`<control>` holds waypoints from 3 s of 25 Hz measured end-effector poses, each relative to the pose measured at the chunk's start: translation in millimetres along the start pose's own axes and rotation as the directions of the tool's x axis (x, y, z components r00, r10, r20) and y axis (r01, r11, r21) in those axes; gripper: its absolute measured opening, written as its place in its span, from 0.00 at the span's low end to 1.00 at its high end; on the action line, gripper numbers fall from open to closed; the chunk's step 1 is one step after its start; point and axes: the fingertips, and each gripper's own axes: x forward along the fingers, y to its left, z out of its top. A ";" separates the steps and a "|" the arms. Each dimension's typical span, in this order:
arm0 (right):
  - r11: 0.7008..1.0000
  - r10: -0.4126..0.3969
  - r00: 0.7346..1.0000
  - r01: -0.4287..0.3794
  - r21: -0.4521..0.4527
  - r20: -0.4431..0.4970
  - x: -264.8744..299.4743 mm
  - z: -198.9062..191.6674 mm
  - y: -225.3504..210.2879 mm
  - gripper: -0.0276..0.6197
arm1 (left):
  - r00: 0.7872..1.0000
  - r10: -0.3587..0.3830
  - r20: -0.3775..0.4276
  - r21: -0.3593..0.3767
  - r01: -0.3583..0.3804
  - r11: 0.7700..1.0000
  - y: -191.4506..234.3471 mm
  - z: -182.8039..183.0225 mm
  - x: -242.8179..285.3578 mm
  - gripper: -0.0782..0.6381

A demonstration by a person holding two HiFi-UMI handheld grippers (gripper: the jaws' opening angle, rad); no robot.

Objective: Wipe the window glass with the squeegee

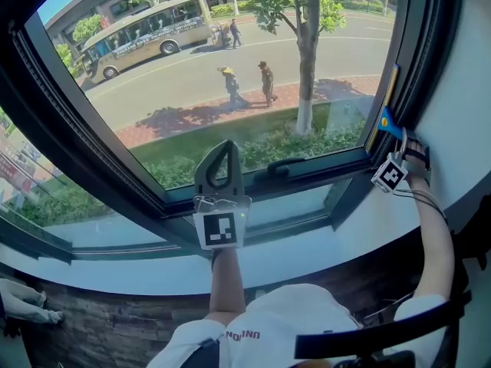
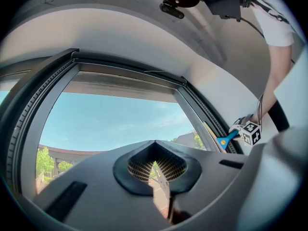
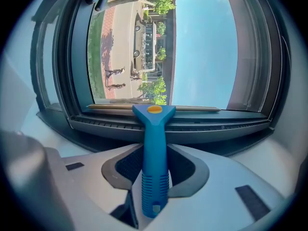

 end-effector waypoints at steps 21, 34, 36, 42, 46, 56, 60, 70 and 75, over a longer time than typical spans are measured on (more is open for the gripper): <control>0.986 -0.108 0.981 0.085 0.140 0.163 -54.7 31.3 -30.8 0.27 | 1.000 0.003 0.005 -0.008 -0.003 1.000 2.6 -2.4 -3.2 0.11; 0.558 -0.456 0.829 -0.017 0.830 0.323 -195.7 124.8 -192.2 0.27 | 0.996 0.091 0.022 -0.013 -0.091 0.996 28.2 21.8 -15.7 0.11; 0.413 -0.512 0.793 -0.109 0.904 0.330 -217.3 139.2 -217.8 0.27 | 0.995 0.093 0.036 -0.003 -0.093 0.996 30.7 30.8 -16.1 0.11; 0.065 -0.563 0.743 -0.396 0.916 0.362 -264.6 172.4 -252.5 0.27 | 0.993 0.108 0.049 0.035 -0.110 0.993 40.5 51.3 -14.7 0.11; -0.037 -0.543 0.757 -0.454 0.890 0.364 -275.0 185.7 -250.8 0.27 | 0.992 0.102 0.073 0.093 -0.108 0.990 43.9 67.0 -15.2 0.11; -0.071 -0.508 0.774 -0.474 0.877 0.377 -284.7 196.9 -239.0 0.27 | 0.993 0.096 0.070 0.150 -0.106 0.983 50.5 75.4 -25.4 0.11; -0.058 -0.511 0.769 -0.476 0.878 0.383 -291.4 199.6 -241.0 0.27 | 0.992 0.104 0.079 0.124 -0.113 0.986 53.5 78.2 -28.1 0.11; -0.054 -0.516 0.766 -0.475 0.878 0.383 -298.4 197.7 -244.8 0.27 | 0.991 0.118 0.069 0.107 -0.125 0.986 54.9 78.7 -32.7 0.11; -0.041 -0.516 0.769 -0.463 0.885 0.379 -299.8 198.3 -244.1 0.27 | 0.995 0.098 0.014 0.269 -0.098 0.958 54.0 73.7 -31.4 0.11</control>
